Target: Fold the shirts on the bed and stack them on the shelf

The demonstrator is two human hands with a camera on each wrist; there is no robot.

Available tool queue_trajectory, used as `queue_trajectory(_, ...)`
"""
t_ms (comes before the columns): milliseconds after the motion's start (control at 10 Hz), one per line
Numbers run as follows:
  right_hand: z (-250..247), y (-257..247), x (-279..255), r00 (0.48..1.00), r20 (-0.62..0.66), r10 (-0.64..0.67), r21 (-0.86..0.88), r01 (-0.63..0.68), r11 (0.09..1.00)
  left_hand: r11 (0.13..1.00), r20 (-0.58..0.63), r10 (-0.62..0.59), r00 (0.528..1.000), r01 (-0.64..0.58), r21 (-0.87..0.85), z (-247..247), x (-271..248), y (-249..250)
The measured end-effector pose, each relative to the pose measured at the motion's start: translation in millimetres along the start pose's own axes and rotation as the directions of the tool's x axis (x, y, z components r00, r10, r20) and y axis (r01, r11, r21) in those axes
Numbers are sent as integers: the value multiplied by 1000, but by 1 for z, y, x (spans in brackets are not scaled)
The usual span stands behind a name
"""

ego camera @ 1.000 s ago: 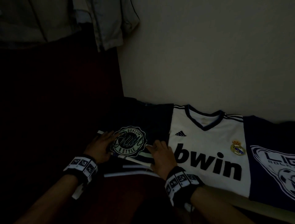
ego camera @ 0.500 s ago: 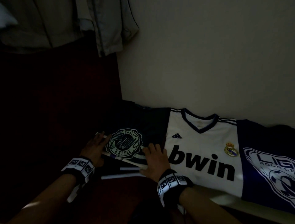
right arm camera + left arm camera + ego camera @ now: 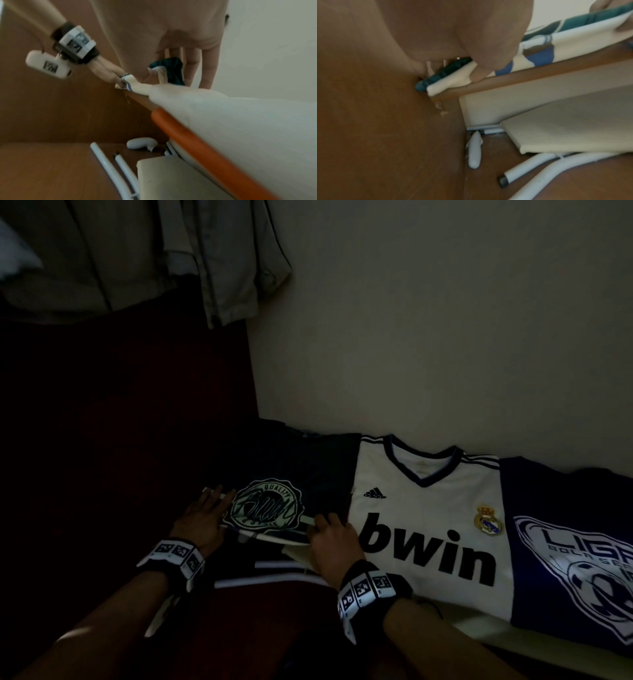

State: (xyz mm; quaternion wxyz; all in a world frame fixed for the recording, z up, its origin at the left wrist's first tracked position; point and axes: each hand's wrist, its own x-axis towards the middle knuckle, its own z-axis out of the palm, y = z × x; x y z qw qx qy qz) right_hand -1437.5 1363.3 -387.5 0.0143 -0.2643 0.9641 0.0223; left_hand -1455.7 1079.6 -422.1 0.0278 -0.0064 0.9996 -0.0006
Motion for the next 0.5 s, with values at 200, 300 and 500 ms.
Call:
queue_trajectory(200, 1, -4, -15, 999, 33, -17, 28, 16, 999, 998, 85, -63, 994, 62, 20, -3, -1, -1)
queue_trajectory(300, -13, 7, -36, 999, 3, -39, 184, 38, 982, 984, 105, -177, 978, 178, 9, -10, -11, 14)
queue_trajectory(500, -18, 42, -100, 968, -200, 153, 559, -15, 829, 934, -187, -103, 977, 30, -356, -29, -38, 106)
